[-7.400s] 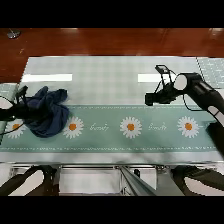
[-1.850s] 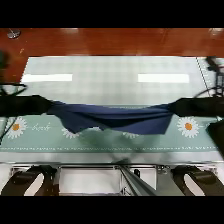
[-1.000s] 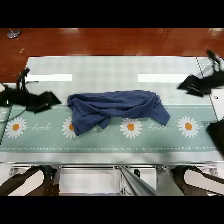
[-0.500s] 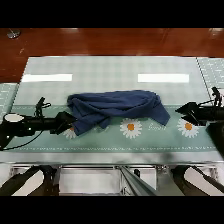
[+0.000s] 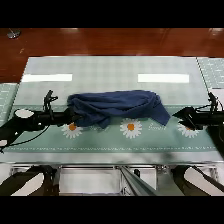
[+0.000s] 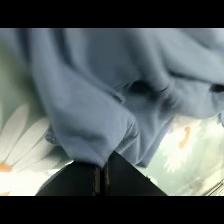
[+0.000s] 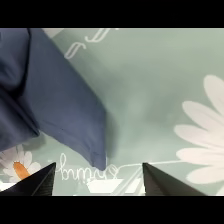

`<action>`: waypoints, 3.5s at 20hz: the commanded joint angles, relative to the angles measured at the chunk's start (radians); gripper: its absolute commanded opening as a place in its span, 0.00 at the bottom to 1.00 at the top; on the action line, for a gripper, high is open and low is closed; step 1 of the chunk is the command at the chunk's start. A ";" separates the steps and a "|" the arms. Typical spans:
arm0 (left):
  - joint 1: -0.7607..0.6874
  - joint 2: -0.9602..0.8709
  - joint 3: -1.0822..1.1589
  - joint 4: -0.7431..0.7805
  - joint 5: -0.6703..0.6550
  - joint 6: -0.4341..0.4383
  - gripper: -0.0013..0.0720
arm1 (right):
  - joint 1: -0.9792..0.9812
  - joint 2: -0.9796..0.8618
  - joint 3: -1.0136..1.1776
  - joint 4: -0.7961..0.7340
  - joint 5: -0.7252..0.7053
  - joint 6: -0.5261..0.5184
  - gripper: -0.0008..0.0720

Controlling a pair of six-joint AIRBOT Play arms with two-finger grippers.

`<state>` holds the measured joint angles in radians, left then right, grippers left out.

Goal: Fold the shirts.

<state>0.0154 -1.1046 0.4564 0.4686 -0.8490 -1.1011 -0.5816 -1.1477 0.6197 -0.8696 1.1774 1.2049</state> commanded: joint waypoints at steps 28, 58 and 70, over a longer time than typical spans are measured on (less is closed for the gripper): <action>0.126 0.054 0.752 -0.006 -0.176 -0.004 0.05 | 0.479 -0.314 1.112 0.101 0.103 0.155 0.04; 0.094 0.227 0.499 0.445 -0.233 -0.284 0.05 | 0.479 0.290 0.284 -0.123 0.073 0.171 0.04; -0.048 -0.348 0.702 0.134 0.116 -0.295 0.97 | 0.449 -0.595 0.937 0.075 -0.006 0.218 0.87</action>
<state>-0.0277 -1.3449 1.0786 0.6914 -0.6983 -1.4071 -0.1139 -1.6085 1.4017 -0.8463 1.1107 1.3926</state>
